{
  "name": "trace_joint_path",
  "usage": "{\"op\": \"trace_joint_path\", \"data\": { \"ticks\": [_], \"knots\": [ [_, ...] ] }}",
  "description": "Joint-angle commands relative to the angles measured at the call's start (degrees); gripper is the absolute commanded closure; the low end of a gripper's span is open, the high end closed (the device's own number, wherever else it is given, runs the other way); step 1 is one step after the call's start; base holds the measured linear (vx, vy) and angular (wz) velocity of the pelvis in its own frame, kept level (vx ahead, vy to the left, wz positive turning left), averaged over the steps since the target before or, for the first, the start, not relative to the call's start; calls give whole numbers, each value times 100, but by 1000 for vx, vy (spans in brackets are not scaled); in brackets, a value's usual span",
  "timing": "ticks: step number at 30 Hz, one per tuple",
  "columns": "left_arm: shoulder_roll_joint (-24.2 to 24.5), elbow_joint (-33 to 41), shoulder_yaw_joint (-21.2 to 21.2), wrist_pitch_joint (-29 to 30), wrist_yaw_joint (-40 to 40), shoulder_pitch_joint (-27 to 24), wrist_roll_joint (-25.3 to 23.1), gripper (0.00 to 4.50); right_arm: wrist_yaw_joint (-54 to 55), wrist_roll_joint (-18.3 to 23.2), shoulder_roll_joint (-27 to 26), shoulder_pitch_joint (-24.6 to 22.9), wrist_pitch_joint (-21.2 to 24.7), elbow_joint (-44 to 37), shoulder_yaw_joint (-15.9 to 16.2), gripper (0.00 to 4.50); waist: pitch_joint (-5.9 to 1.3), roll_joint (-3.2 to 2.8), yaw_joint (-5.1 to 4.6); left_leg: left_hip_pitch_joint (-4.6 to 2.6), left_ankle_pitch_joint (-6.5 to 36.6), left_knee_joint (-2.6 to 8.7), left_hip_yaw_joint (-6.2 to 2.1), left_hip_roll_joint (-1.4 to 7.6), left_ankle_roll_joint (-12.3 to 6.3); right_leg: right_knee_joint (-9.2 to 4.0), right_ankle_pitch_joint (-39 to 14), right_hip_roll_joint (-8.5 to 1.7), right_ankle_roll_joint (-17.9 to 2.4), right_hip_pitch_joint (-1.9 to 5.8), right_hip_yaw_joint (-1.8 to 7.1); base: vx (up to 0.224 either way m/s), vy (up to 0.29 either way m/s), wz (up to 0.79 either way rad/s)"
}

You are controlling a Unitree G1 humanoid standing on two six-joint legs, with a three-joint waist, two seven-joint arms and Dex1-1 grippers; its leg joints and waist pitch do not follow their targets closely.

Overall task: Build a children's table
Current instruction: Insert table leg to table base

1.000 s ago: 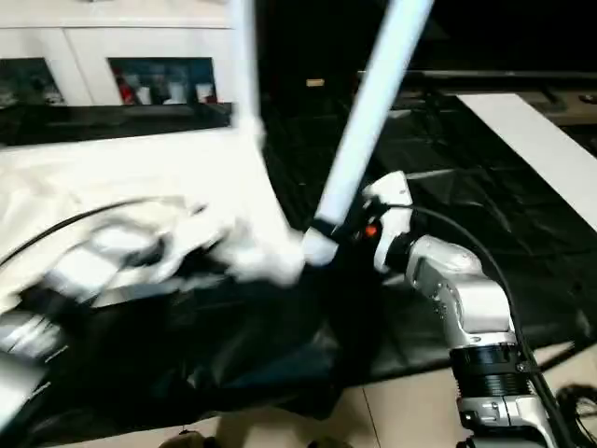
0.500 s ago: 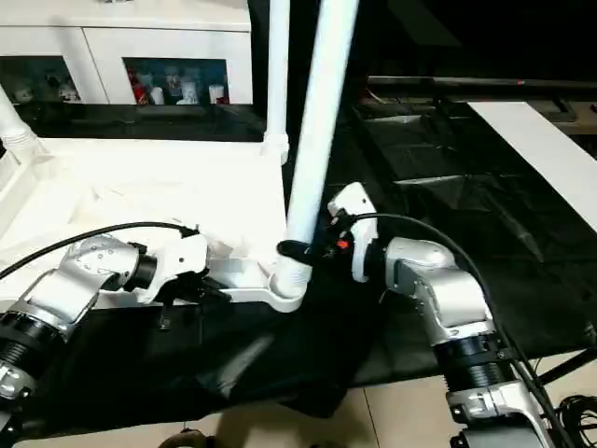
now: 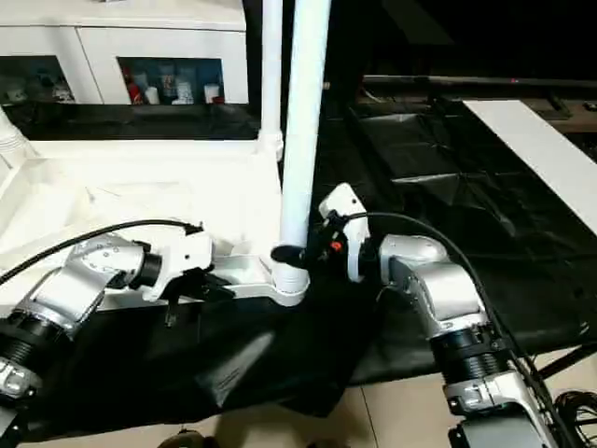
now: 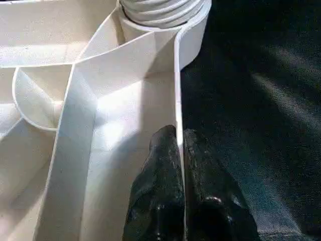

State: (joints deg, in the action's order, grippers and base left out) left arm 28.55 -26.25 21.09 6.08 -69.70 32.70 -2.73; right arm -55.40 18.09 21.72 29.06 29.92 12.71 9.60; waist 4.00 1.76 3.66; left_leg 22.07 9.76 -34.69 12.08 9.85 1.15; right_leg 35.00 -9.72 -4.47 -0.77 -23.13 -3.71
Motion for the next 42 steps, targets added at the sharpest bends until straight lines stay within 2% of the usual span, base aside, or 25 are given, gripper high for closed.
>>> {"op": "trace_joint_path", "data": {
  "ticks": [1, 7, 15, 17, 22, 28, 30, 32, 33, 36, 42],
  "knots": [
    [-139, -55, -178, -168, 242, 124, 85, 450, -32, -15, 86, 40, 36, 57, 53, 266, -404, 26, -10, -201, 1592, 433, -222, 378, 166, -500, -2292, -479, -914, 147, 315, 0, 0, 0],
    [-228, -44, -253, -167, 304, 85, 180, 450, -31, -36, 102, 53, -10, 132, 36, 266, -396, 19, -13, -200, 1650, 440, -230, 380, 174, -510, -2389, -476, -892, 147, 310, 0, 0, 0],
    [-373, 79, -347, -156, 476, -61, 275, 450, 222, 33, -165, -82, -190, 575, -282, 266, -394, 28, -34, -184, 1682, 437, -243, 373, 163, -533, -2543, -487, -847, 155, 300, 0, 0, 0],
    [-377, 57, -357, -187, 490, -70, 265, 450, 271, 97, -201, -181, -225, 640, -394, 266, -389, 13, -35, -204, 1708, 439, -237, 378, 155, -535, -2501, -480, -860, 134, 306, 0, 0, 0],
    [-380, -25, -368, -204, 519, -28, 268, 450, 427, 188, -267, -417, -417, 705, -627, 266, -388, 13, -35, -184, 1729, 449, -242, 376, 150, -538, -2512, -482, -852, 153, 300, 0, 0, 0],
    [-421, -95, -415, -219, 569, 15, 222, 450, 681, 370, -540, -820, -673, 665, -974, 266, -366, -11, -45, -197, 1919, 460, -258, 375, 168, -590, -2833, -495, -761, 123, 294, 0, 0, 0],
    [-424, -102, -417, -221, 570, 19, 222, 450, 730, 383, -596, -946, -751, 607, -990, 266, -362, -18, -52, -207, 2015, 466, -266, 374, 185, -603, -2930, -491, -725, 112, 290, 0, 0, 0],
    [-421, -96, -420, -222, 565, 15, 224, 450, 766, 393, -632, -1039, -816, 515, -979, 266, -346, -47, -58, -227, 2172, 469, -280, 369, 218, -634, -3153, -497, -664, 87, 281, 0, 0, 0],
    [-420, -96, -418, -223, 563, 16, 223, 450, 769, 381, -631, -1058, -840, 489, -965, 266, -343, -39, -66, -227, 2210, 472, -281, 369, 223, -644, -3198, -494, -648, 84, 280, 0, 0, 0],
    [-396, -116, -388, -249, 543, 36, 194, 450, 738, 88, -532, -1216, -1054, 175, -665, 266, -345, -57, -67, -227, 2267, 488, -293, 376, 246, -643, -3193, -490, -620, 83, 277, 0, 0, 0],
    [-361, -186, -337, -319, 490, 74, 118, 450, 429, -208, -308, -1156, -961, -41, -185, 266, -347, -16, -59, -217, 2141, 480, -276, 371, 181, -635, -3120, -496, -644, 93, 292, 0, 0, 0]
  ]
}}
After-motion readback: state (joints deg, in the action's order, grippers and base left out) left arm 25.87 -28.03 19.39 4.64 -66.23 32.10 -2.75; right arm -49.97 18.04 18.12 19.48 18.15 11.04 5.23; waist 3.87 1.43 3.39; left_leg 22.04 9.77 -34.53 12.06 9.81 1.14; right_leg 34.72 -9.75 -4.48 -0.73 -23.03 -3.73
